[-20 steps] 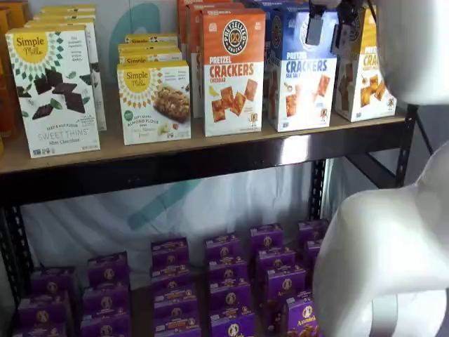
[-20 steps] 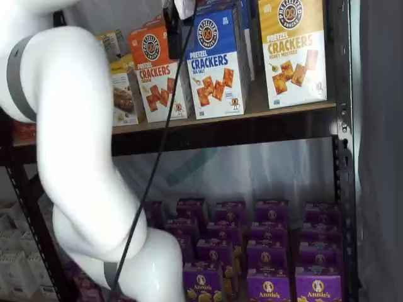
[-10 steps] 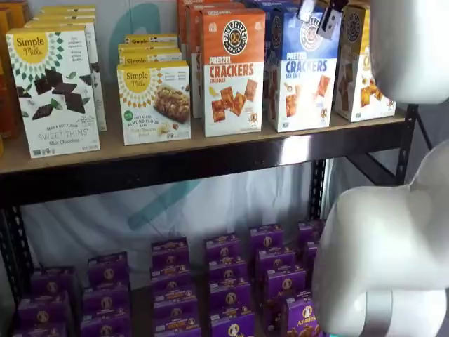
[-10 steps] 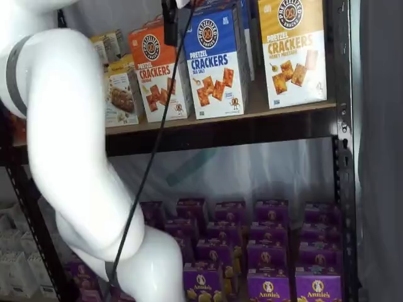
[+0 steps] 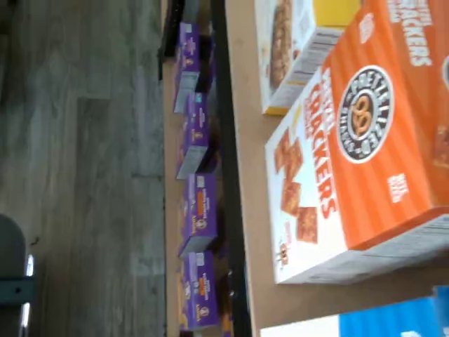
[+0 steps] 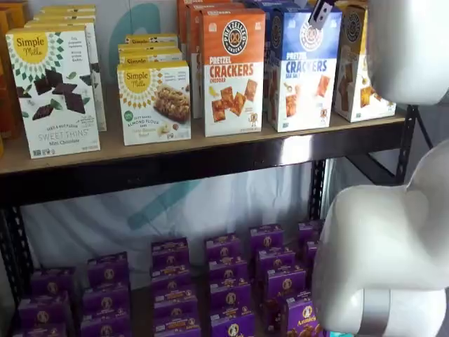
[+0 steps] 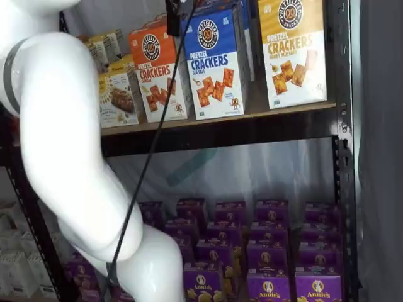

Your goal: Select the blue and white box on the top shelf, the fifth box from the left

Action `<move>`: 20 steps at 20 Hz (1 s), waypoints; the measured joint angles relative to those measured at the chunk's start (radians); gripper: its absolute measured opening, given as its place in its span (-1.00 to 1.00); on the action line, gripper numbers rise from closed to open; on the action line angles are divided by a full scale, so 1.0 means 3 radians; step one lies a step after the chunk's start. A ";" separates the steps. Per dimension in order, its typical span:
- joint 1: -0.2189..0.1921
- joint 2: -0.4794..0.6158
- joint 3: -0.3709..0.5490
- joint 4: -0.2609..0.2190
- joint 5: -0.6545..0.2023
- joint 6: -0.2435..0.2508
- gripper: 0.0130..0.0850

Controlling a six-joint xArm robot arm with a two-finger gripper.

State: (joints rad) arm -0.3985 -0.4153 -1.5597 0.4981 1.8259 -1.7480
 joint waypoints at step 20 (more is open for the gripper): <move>0.0156 0.0454 -0.0348 -0.0093 -0.0304 0.0047 1.00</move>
State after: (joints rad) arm -0.3516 -0.2791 -1.6641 0.4703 1.7348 -1.7338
